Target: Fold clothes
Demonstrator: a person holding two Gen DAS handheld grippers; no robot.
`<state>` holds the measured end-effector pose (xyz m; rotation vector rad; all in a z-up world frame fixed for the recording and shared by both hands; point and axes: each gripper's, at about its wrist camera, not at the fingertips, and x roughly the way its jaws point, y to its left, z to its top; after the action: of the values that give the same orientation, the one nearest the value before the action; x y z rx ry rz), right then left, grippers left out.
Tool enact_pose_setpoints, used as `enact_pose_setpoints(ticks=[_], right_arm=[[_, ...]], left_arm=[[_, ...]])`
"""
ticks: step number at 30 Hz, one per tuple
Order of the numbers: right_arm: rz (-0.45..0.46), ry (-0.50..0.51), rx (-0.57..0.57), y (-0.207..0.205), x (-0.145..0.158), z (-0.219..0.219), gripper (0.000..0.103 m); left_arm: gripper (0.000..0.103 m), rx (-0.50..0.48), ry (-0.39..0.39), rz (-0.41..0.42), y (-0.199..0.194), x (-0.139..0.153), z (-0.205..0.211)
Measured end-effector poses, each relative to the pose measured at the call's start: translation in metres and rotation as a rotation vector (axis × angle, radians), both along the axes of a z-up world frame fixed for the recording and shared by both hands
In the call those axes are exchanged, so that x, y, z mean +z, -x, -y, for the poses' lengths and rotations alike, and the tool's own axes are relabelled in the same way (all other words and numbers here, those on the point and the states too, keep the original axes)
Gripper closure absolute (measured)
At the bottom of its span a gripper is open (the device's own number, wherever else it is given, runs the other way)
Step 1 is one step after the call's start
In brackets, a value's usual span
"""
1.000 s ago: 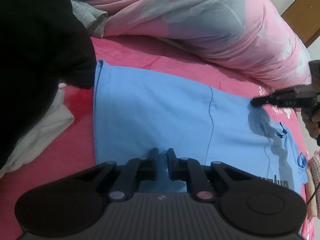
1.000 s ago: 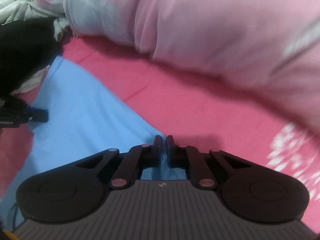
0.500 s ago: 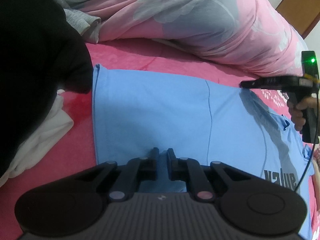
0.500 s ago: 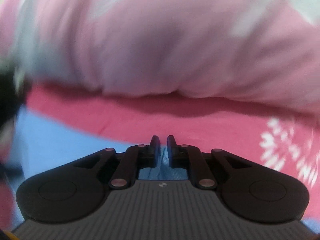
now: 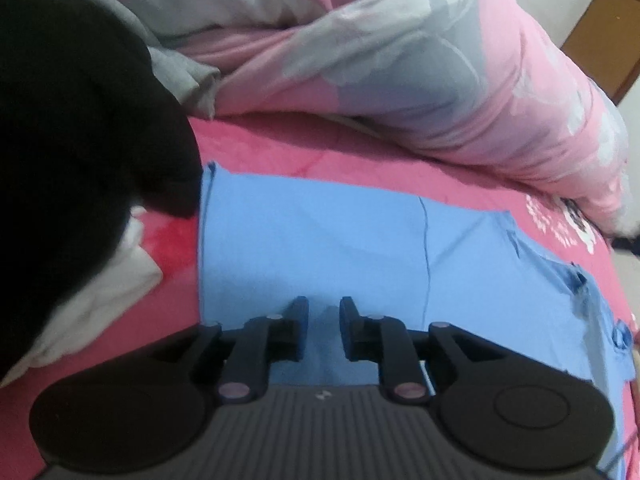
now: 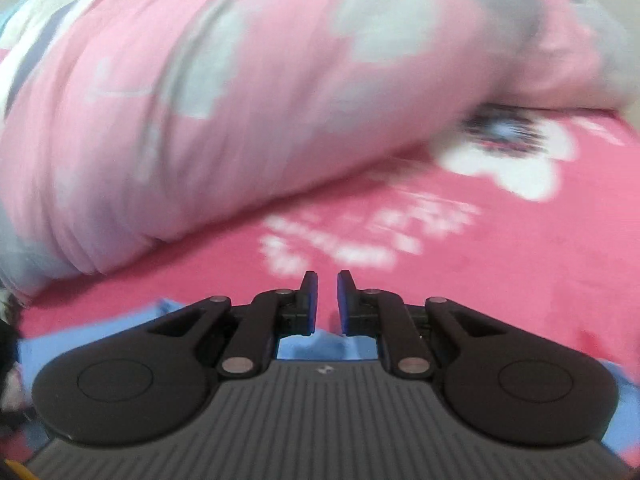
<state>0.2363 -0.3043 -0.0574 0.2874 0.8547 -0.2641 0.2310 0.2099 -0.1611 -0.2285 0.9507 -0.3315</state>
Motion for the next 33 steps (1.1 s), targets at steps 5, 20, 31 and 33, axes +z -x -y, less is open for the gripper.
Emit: enact_pose_setpoints(ticks=[5, 20, 31, 33], right_arm=[[-0.078, -0.033, 0.004, 0.021, -0.013, 0.026, 0.093], [-0.194, 0.025, 0.525, -0.044, -0.054, 0.04, 0.08], [-0.244, 0.121, 0.819, -0.055, -0.075, 0.028, 0.08], [-0.242, 0.126, 0.839, -0.053, -0.078, 0.027, 0.079]], left_arm=[[0.082, -0.006, -0.063, 0.028, 0.004, 0.006, 0.013], [0.075, -0.173, -0.035, 0.05, 0.027, 0.026, 0.121], [0.074, -0.316, -0.062, 0.073, 0.018, 0.014, 0.228], [0.074, -0.327, -0.079, 0.085, 0.017, 0.014, 0.236]])
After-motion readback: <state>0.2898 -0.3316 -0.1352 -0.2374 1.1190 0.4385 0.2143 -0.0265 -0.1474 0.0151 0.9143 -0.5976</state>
